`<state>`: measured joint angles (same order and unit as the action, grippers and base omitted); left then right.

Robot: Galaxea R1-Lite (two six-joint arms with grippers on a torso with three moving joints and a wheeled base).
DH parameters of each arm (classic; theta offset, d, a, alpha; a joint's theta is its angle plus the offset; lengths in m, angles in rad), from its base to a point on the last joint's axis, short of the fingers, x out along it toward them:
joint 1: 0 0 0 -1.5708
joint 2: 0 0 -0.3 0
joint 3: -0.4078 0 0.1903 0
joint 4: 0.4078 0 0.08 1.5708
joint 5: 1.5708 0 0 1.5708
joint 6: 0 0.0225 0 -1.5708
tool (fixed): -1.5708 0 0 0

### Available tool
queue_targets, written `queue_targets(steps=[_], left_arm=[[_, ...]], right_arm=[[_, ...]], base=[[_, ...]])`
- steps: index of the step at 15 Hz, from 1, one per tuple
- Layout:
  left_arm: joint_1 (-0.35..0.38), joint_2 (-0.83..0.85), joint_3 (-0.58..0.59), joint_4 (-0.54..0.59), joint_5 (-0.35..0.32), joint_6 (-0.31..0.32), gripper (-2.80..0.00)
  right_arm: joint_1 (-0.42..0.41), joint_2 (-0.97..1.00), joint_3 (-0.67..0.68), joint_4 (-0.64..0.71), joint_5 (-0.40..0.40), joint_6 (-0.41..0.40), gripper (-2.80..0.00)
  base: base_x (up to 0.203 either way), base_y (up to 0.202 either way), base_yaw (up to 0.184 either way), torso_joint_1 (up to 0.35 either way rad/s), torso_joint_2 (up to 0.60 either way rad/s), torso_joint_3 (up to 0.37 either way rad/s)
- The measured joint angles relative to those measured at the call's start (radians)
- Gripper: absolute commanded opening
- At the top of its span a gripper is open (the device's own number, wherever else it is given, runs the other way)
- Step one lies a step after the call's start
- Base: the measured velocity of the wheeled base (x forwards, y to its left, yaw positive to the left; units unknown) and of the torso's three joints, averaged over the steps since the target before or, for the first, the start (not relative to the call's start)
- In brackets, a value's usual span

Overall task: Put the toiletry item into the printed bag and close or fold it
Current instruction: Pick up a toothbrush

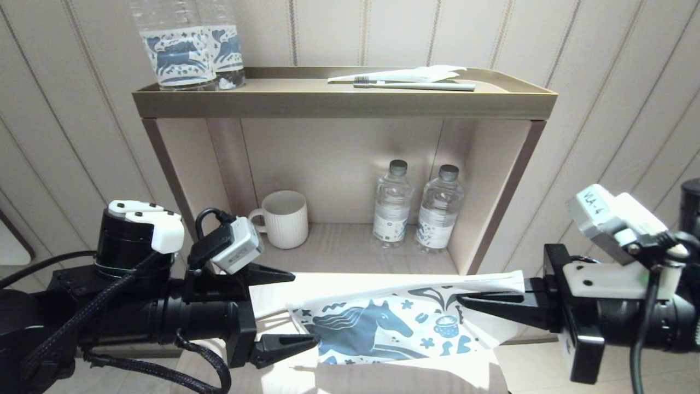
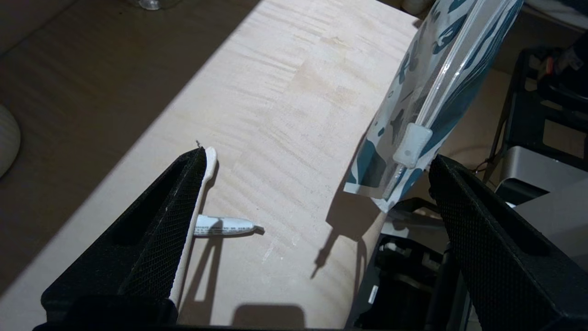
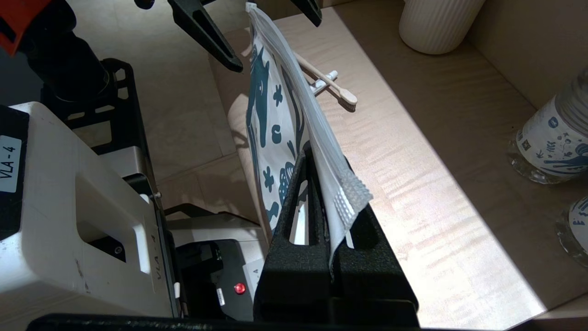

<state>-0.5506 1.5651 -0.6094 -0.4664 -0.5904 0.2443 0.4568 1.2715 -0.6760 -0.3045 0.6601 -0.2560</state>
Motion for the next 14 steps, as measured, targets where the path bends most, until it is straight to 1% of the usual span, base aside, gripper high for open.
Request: queue_targets(steps=[8,9,12,14], left_arm=[[-0.011,0.003,-0.003,-0.020,0.000,-0.005,0.00],[-0.012,0.003,-0.003,-0.020,0.000,-0.006,-2.80],[-0.014,-0.001,0.004,-0.021,-0.003,-0.003,-2.80],[-0.015,-0.003,0.004,-0.020,-0.020,-0.003,-2.80]], right_arm=[[0.029,0.001,0.008,0.001,0.002,0.001,-2.80],[0.030,0.001,0.009,0.000,0.002,0.001,-2.80],[0.031,0.002,0.009,0.000,0.002,0.001,-2.80],[0.031,0.003,0.009,0.000,0.002,0.001,-2.80]], base=[[0.000,0.000,0.000,0.000,0.00,0.000],[0.000,0.000,0.000,0.000,0.00,0.000],[0.000,0.000,0.000,0.000,0.00,0.000],[0.000,0.000,0.000,0.000,0.00,0.000]])
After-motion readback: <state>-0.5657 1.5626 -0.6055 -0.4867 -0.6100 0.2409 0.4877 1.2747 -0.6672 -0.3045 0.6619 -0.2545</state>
